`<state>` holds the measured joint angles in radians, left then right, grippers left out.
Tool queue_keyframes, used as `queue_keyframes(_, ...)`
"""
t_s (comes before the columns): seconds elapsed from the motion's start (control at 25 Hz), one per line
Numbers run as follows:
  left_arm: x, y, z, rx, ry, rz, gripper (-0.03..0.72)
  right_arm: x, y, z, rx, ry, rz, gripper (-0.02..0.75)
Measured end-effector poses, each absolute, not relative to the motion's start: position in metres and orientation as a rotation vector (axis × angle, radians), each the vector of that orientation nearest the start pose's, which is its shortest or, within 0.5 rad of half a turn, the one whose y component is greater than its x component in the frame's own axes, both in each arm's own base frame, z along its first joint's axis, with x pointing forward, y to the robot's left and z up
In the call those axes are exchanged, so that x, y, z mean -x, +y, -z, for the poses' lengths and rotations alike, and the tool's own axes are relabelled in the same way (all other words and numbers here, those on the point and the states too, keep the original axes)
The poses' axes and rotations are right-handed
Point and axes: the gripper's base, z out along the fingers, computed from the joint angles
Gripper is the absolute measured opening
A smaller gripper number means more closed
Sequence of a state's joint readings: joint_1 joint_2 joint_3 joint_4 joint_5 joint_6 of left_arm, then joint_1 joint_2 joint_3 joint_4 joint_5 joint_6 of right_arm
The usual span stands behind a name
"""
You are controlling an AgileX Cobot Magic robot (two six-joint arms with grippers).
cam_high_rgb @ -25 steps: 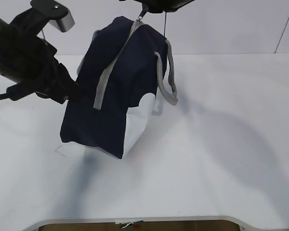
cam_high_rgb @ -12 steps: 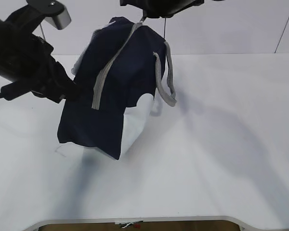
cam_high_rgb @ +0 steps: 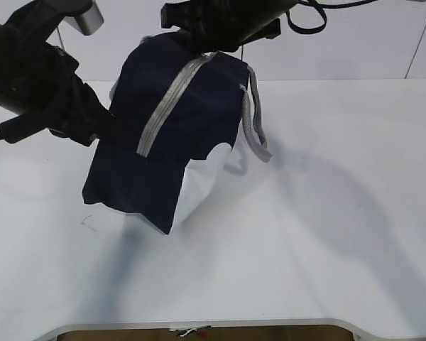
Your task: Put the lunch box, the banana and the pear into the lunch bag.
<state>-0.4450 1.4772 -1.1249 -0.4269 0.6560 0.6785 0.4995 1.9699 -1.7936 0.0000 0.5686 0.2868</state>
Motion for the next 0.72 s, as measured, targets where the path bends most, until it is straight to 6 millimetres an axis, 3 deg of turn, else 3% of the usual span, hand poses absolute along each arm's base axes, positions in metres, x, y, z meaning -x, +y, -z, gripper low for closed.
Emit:
queue_keyframes(0.2, -0.275, -0.157, -0.295, -1.034, 2.214, 0.36, 0.0, -0.417, 0.224, -0.305, 0.235, 2.256, -0.419, 0.013)
queue_keyframes(0.52, -0.271, -0.153, -0.278, -1.023, 2.244, 0.347, 0.0, -0.42, 0.225, -0.32, 0.231, 2.209, -0.434, 0.012)
queue_keyframes(0.72, -0.27, -0.152, -0.279, -1.013, 2.236, 0.348, 0.0, -0.426, 0.226, -0.311, 0.244, 2.213, -0.406, 0.012)
